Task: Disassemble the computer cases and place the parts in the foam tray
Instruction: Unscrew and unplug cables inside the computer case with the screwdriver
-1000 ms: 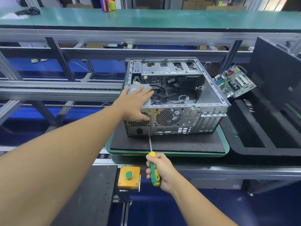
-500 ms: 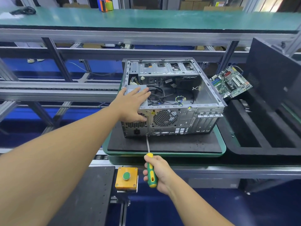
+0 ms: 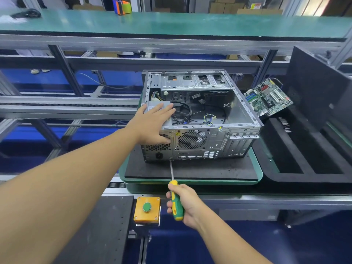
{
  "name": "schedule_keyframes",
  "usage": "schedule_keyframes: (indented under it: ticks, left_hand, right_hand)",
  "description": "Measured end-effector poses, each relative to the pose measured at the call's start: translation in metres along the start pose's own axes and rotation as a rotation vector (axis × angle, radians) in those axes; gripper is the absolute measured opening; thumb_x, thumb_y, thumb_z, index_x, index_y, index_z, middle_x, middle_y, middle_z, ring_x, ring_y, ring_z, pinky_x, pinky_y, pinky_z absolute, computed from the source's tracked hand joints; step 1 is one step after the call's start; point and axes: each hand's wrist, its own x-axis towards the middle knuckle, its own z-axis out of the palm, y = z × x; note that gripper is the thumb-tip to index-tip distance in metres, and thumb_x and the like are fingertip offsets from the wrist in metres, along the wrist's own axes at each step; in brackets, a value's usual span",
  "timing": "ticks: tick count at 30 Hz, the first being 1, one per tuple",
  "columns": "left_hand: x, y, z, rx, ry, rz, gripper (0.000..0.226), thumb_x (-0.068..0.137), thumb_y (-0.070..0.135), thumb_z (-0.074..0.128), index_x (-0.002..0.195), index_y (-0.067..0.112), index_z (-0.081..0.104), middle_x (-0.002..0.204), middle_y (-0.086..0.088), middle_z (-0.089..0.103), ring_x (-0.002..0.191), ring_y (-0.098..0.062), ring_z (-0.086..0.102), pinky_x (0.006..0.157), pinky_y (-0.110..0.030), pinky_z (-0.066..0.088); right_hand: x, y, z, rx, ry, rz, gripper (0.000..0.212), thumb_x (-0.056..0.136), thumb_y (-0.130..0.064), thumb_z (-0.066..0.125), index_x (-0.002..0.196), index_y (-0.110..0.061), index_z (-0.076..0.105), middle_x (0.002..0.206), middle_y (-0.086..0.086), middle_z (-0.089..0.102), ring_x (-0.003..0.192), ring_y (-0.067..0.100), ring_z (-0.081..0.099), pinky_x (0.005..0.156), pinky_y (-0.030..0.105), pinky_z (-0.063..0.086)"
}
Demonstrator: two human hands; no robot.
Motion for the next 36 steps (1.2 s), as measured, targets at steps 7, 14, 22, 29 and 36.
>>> schedule_keyframes:
  ticks: [7, 14, 22, 29, 36]
  left_hand:
    - [-0.056, 0.04, 0.015, -0.03, 0.571, 0.302, 0.048, 0.08, 0.04, 0.059, 0.122, 0.018, 0.055, 0.127, 0.0, 0.054, 0.112, -0.024, 0.051, 0.093, -0.041, 0.039]
    - [-0.073, 0.081, 0.085, -0.965, 0.102, -0.755, 0.016, 0.095, 0.03, 0.058, 0.085, 0.023, 0.067, 0.074, 0.005, 0.073, 0.06, -0.013, 0.068, 0.056, -0.028, 0.054]
    - [-0.034, 0.092, 0.106, -1.151, 0.1, -1.018, 0.015, 0.084, 0.03, 0.076, 0.073, 0.02, 0.072, 0.057, -0.004, 0.07, 0.058, -0.023, 0.072, 0.055, -0.04, 0.062]
    - [-0.025, 0.097, 0.114, -1.043, 0.141, -1.158, 0.028, 0.076, 0.042, 0.078, 0.065, 0.019, 0.069, 0.043, 0.004, 0.062, 0.052, -0.02, 0.07, 0.068, -0.041, 0.062]
    - [-0.023, 0.093, 0.118, -1.034, 0.157, -1.163, 0.028, 0.075, 0.045, 0.08, 0.069, 0.02, 0.071, 0.044, 0.005, 0.063, 0.056, -0.017, 0.07, 0.068, -0.041, 0.062]
  right_hand:
    - [0.0, -0.001, -0.002, 0.068, -0.045, 0.089, 0.035, 0.104, -0.022, 0.035, 0.106, 0.001, 0.062, 0.083, 0.015, 0.067, 0.062, 0.022, 0.055, 0.06, 0.034, 0.05]
    - [-0.004, -0.002, -0.005, -0.098, 0.058, -0.032, 0.033, 0.096, -0.021, 0.066, 0.121, -0.006, 0.05, 0.09, 0.012, 0.058, 0.059, 0.017, 0.064, 0.056, 0.034, 0.058]
    - [-0.003, -0.006, -0.003, 0.035, -0.013, 0.074, 0.036, 0.104, -0.031, 0.044, 0.111, -0.002, 0.065, 0.089, 0.013, 0.07, 0.067, 0.019, 0.058, 0.066, 0.036, 0.052]
    - [-0.004, -0.005, -0.006, -0.071, 0.037, -0.012, 0.029, 0.096, -0.027, 0.066, 0.115, -0.01, 0.052, 0.094, 0.013, 0.062, 0.061, 0.016, 0.067, 0.058, 0.034, 0.059]
    - [-0.002, -0.008, -0.004, 0.018, 0.023, 0.076, 0.035, 0.105, -0.027, 0.04, 0.114, -0.002, 0.063, 0.086, 0.012, 0.069, 0.063, 0.018, 0.058, 0.061, 0.035, 0.053]
